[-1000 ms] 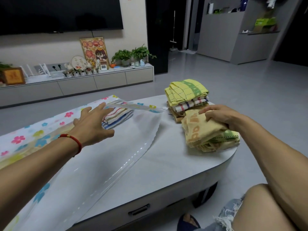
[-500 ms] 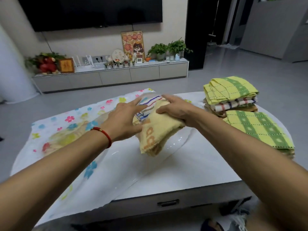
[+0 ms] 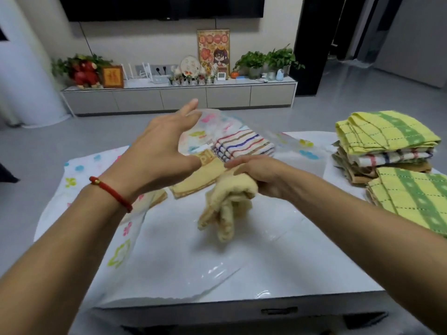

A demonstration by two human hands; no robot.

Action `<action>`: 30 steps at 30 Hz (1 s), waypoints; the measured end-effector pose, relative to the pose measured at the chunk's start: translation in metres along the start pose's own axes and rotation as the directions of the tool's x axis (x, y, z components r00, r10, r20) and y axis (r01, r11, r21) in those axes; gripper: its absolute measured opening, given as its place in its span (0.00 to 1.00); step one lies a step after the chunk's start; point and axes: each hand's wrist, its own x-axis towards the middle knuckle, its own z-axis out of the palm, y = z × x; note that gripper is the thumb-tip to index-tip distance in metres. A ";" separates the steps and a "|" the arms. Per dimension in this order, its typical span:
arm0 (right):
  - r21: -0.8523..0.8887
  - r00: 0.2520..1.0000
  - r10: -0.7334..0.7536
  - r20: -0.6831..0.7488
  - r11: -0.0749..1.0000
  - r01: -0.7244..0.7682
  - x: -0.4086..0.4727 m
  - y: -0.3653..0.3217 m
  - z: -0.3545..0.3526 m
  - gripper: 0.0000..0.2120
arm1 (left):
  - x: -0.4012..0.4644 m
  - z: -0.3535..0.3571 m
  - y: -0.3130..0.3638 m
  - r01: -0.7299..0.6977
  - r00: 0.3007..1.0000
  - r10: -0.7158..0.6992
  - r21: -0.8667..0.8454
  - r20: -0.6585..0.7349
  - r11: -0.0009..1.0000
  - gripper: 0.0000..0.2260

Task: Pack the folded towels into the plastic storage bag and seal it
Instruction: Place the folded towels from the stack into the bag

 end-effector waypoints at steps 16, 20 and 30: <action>0.085 0.887 -0.147 -0.437 0.975 0.203 0.122 0.061 0.128 0.23 | 0.029 -0.027 -0.033 0.033 0.997 -0.016 -0.247 0.072 0.969 0.38; -0.041 0.906 -0.178 -0.384 0.984 0.175 0.114 0.054 0.123 0.26 | 0.024 -0.027 -0.029 0.048 0.991 -0.018 -0.219 0.133 0.975 0.38; -0.045 0.991 -0.070 -0.112 0.997 0.065 0.091 0.063 0.085 0.25 | 0.016 -0.020 -0.014 0.023 0.969 -0.018 -0.016 0.245 1.000 0.37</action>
